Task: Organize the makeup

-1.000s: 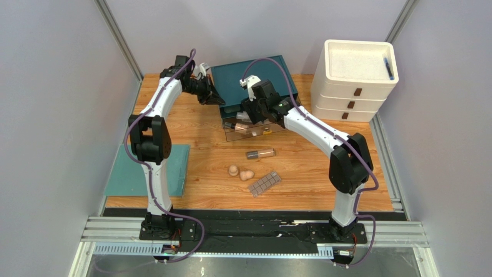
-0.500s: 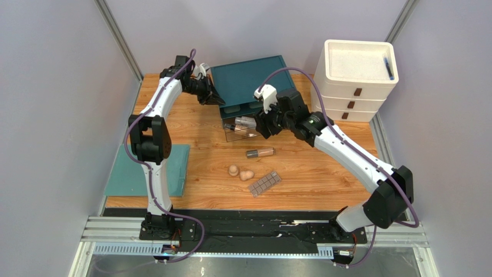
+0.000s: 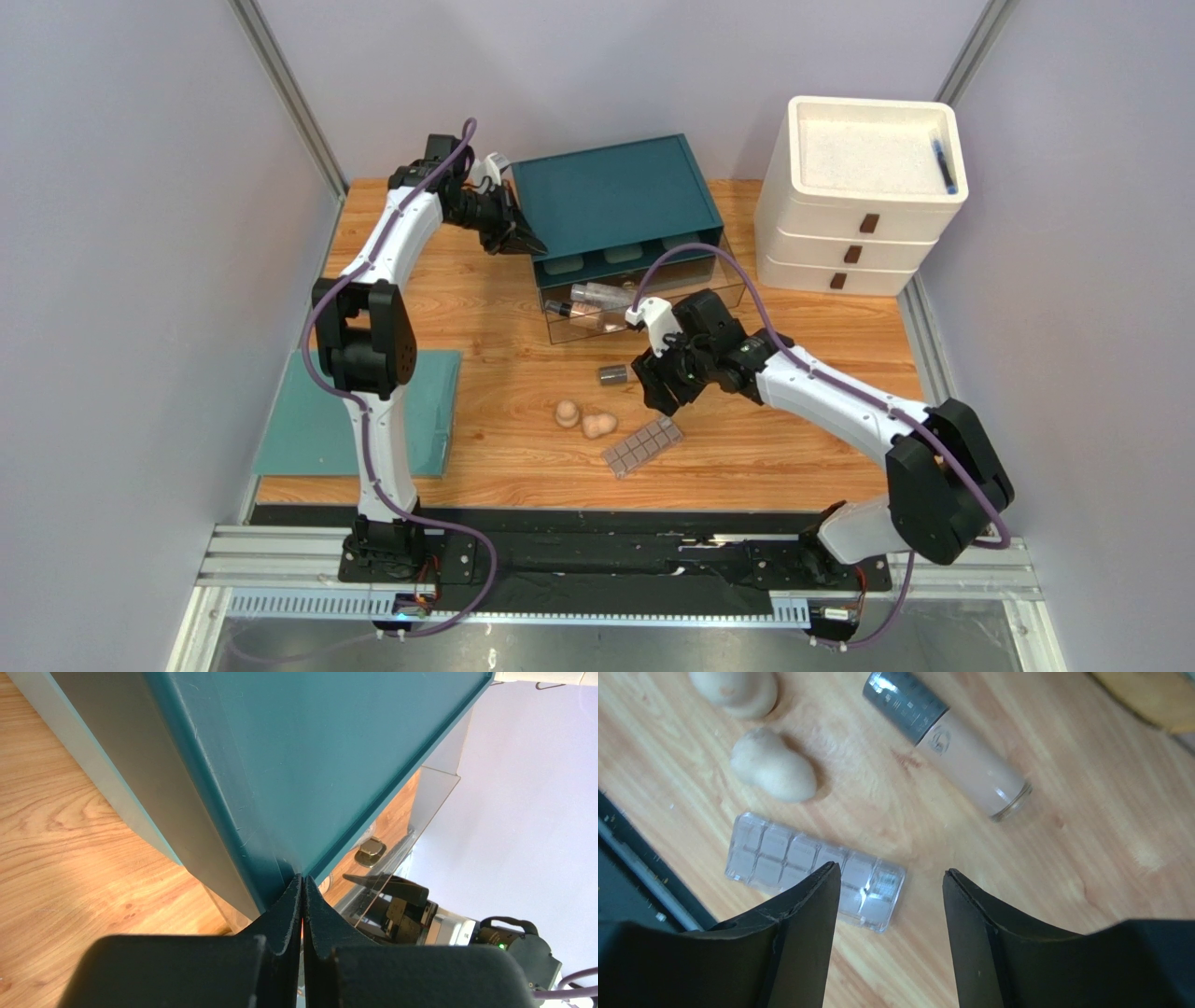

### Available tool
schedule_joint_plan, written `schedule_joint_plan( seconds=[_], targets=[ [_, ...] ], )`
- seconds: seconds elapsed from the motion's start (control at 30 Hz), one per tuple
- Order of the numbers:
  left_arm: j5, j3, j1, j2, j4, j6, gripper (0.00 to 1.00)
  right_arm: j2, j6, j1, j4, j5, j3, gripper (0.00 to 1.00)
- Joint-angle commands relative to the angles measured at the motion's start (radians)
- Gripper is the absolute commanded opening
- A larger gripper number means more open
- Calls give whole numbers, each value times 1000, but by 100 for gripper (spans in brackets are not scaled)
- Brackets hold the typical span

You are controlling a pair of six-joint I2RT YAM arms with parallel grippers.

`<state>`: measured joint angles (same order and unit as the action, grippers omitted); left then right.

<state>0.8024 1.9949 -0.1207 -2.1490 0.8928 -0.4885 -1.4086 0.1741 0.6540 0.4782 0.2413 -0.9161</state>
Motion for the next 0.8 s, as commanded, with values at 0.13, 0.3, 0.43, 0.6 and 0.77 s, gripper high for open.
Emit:
schedule_joint_plan(
  seconds=[0.13,0.3,0.43,0.6,0.77],
  targets=[
    [-60,-25,6,-29,120,56,2,-134,18,2,-182,-97,-69,59],
    [-62,-44,6,-29,121,64,2,-219,24,3,-202,-115,-118,58],
    [-63,-56,6,-20,117,67,2,-221,24,1,-205,-132,-150,58],
    [-63,-64,6,-20,115,68,2,-236,31,1,-236,-131,-159,58],
    [-60,-62,6,-23,117,67,2,-331,30,3,-219,-105,-202,58]
  ],
)
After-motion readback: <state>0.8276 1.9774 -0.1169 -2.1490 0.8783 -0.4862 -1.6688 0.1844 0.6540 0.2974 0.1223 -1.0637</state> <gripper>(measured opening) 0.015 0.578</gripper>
